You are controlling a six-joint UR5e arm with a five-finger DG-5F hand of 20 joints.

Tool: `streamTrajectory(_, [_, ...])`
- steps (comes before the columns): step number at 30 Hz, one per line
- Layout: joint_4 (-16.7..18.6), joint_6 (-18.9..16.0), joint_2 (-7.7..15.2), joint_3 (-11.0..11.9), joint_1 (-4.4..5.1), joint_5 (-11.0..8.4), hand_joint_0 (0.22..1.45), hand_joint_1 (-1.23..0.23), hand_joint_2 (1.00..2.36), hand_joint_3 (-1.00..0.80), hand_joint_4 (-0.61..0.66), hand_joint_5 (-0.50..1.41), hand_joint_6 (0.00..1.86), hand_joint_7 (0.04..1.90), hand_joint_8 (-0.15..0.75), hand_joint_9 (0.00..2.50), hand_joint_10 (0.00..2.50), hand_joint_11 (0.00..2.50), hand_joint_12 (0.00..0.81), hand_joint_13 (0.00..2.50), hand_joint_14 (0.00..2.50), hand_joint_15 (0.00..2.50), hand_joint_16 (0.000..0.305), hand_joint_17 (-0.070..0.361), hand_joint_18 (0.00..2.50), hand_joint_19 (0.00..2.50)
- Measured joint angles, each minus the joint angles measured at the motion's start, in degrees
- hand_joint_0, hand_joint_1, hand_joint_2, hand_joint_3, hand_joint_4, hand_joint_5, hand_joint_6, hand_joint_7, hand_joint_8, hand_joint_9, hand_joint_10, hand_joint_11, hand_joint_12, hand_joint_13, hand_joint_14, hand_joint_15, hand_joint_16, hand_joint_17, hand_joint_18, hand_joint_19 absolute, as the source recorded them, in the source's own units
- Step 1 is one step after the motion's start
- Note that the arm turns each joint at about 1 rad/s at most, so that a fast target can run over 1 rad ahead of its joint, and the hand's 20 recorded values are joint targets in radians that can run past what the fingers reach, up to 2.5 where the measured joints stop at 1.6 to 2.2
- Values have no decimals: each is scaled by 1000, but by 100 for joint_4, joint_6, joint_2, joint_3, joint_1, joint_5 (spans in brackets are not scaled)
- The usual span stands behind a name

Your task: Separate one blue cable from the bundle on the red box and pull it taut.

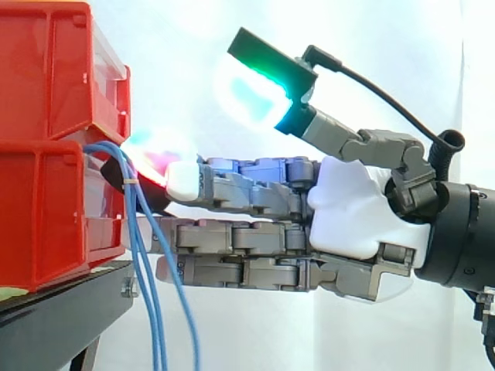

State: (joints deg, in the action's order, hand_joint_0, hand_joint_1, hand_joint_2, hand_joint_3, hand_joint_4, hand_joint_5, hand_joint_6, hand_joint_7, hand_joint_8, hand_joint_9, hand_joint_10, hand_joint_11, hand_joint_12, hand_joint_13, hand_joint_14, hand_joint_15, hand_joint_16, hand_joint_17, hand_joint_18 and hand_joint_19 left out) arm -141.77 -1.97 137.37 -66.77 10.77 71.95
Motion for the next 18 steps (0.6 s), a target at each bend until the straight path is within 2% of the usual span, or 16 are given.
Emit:
streamTrajectory(8, [26, 432, 1, -24, 19, -8, 576, -617, 1004, -442, 271, -95, 502, 907, 207, 1012, 13, 349, 272, 591, 9, 210, 30, 68, 52, 145])
streamTrajectory(11, [62, 496, 1, -179, 20, -33, 553, -609, 1003, -455, 256, -108, 503, 839, 210, 992, 12, 329, 280, 572, 9, 208, 32, 72, 25, 150])
streamTrajectory(14, [111, 512, 34, -355, 15, -151, 529, -602, 1002, -473, 243, -119, 502, 773, 210, 969, 11, 300, 287, 551, 9, 206, 33, 75, 3, 146])
streamTrajectory(18, [74, 487, 148, -456, -14, -227, 489, -561, 1000, -500, 241, -130, 502, 701, 223, 925, 8, 230, 309, 508, 8, 175, 38, 85, 0, 131])
